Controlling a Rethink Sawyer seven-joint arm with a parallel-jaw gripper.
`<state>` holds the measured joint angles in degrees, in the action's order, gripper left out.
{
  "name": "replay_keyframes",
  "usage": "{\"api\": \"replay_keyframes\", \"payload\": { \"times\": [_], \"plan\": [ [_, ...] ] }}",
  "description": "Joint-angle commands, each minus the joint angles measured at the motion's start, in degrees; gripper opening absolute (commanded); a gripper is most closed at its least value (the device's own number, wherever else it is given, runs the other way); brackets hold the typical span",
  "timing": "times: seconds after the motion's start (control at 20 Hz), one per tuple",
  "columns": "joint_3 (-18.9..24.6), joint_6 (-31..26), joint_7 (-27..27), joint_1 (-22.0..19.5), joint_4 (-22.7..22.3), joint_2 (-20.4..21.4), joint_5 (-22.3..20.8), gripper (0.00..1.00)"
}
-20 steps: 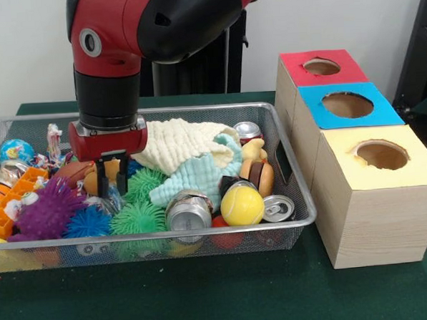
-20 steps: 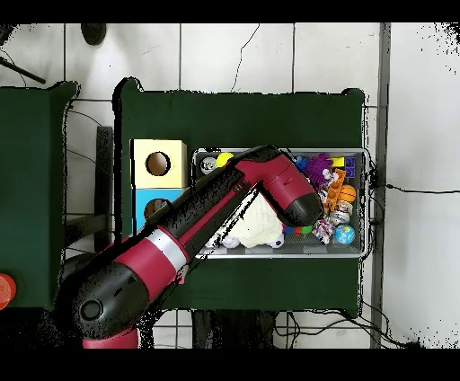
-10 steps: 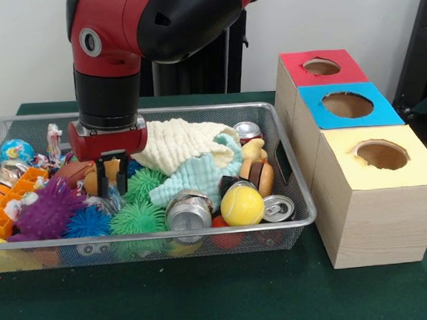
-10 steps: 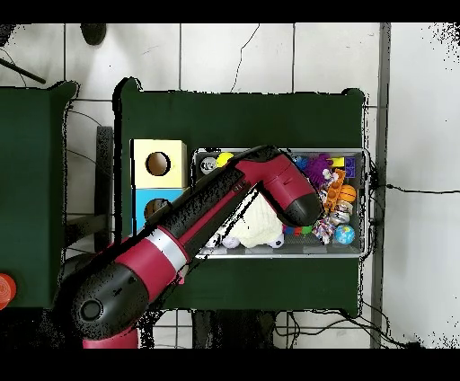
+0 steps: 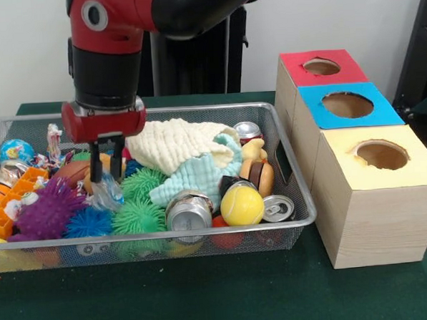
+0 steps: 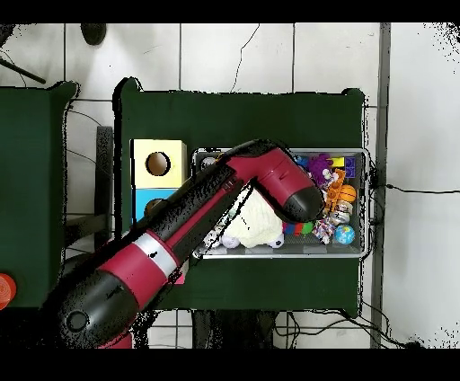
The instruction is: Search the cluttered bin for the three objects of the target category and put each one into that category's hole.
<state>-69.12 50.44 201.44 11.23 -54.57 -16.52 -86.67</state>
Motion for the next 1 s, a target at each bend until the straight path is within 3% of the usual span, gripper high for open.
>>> {"api": "replay_keyframes", "payload": {
  "times": [0.05, 0.5, 0.7, 1.0],
  "plan": [
    [0.9, 7.4, 10.0, 1.1, 2.7, 2.7, -3.2, 0.00],
    [-2.2, 9.6, 21.1, 2.8, 5.0, 2.6, -6.9, 0.00],
    [-5.4, 10.0, 33.0, 3.4, 6.8, 0.9, -6.6, 0.00],
    [-9.7, 15.3, 56.2, 4.0, 7.6, 1.2, -4.8, 0.00]
  ]
}}
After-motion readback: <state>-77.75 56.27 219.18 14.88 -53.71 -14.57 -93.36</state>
